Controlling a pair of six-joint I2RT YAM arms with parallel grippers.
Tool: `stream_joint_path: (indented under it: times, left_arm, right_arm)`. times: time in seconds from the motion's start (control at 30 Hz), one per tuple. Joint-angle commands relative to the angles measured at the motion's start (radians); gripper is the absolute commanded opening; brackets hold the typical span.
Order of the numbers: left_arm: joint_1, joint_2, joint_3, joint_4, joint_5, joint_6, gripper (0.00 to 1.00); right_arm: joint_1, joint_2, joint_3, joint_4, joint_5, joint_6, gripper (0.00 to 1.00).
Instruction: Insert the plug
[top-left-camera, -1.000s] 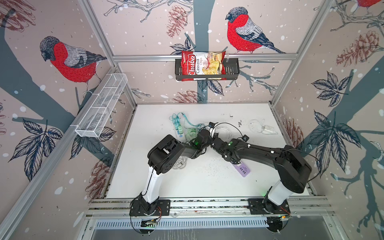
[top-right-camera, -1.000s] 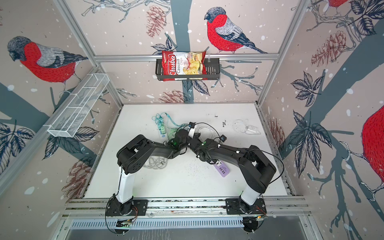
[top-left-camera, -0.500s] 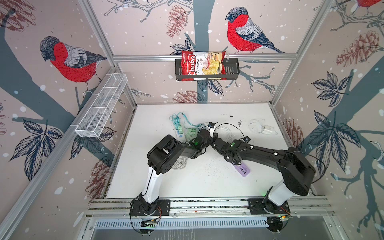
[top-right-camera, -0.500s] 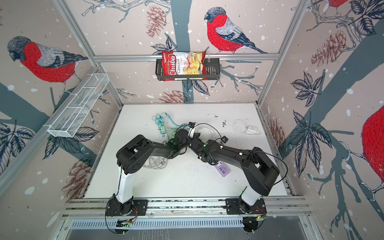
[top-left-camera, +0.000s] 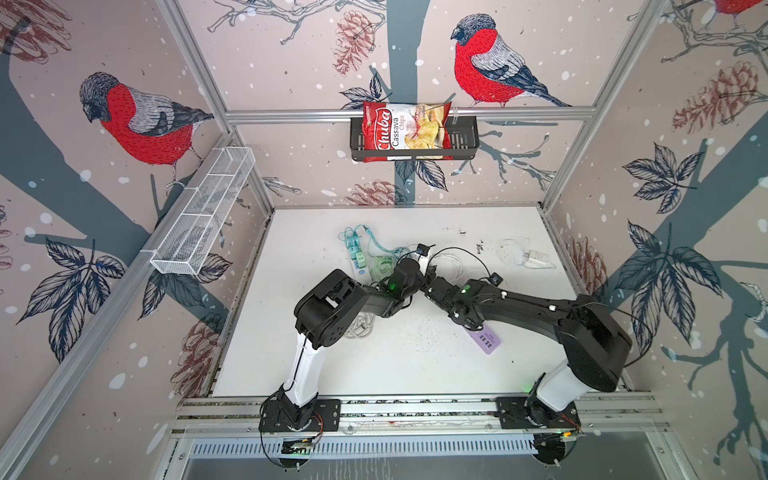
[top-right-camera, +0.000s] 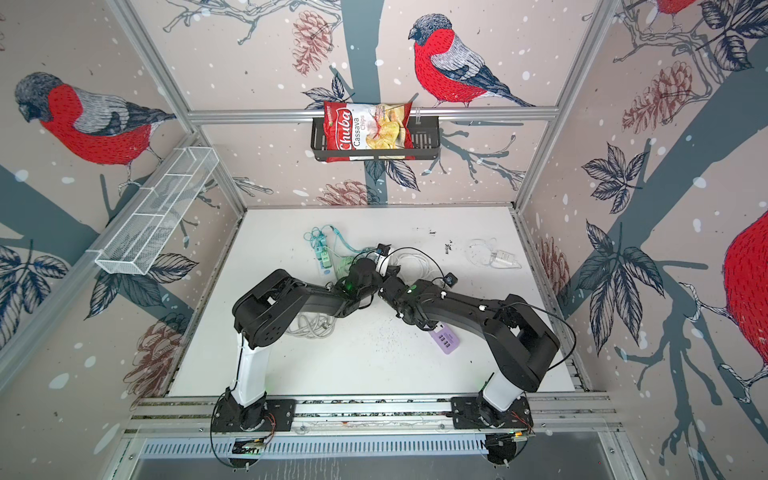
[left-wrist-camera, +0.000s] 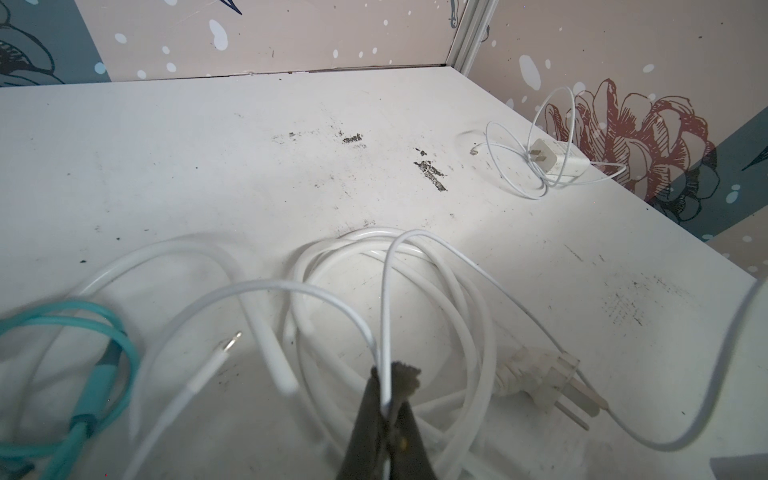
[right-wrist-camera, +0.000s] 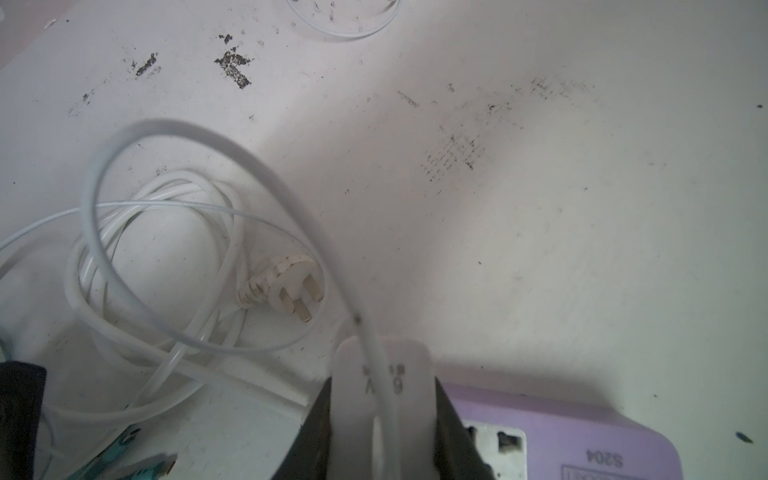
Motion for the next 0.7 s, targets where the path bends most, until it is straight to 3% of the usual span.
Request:
stream_joint_path:
  times: [0.0, 0.2, 0.4, 0.67]
  left_arm:
    - [0.003, -0.002, 0.000, 0.039, 0.006, -0.002, 0.00]
    - [0.002, -0.005, -0.003, 0.038, -0.001, 0.001, 0.00]
    - [0.011, -0.028, -0.029, 0.061, -0.025, -0.017, 0.00]
    - [0.029, -0.084, -0.073, 0.047, -0.040, -0.031, 0.00]
  right_arm:
    - [-0.005, 0.006, 0.002, -0.030, -0.026, -0.017, 0.00]
    - [-0.013, 0.026, 0.010, -0.010, -0.034, -0.042, 0.00]
    - [0.015, 0.075, -0.012, -0.015, -0.049, 0.015, 0.00]
    - [0.030, 0.143, -0.043, 0.014, -0.127, 0.029, 0.00]
